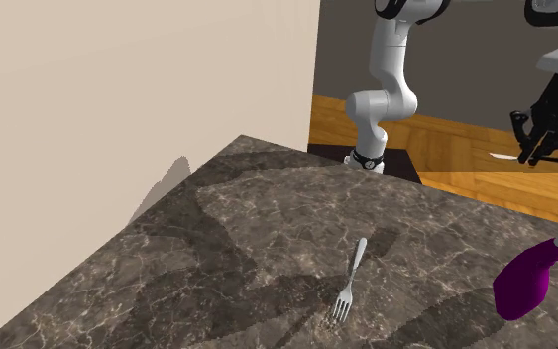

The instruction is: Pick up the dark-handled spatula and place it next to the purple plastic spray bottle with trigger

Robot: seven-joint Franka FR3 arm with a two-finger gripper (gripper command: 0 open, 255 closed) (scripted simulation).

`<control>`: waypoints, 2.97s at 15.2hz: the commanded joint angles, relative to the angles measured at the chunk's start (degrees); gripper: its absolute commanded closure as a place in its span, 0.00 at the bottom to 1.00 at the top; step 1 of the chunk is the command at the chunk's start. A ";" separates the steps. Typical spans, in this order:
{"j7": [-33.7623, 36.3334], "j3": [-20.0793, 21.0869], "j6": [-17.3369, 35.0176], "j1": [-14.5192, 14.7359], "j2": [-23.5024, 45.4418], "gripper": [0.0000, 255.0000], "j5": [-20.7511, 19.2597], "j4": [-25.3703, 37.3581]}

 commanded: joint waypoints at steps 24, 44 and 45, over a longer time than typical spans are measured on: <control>0.89 0.75 19.43 0.20 2.04 1.00 -0.23 -17.41; 3.10 1.66 35.59 -0.13 9.67 1.00 -2.40 -26.16; 3.21 1.68 36.11 -0.15 10.00 1.00 -2.53 -26.35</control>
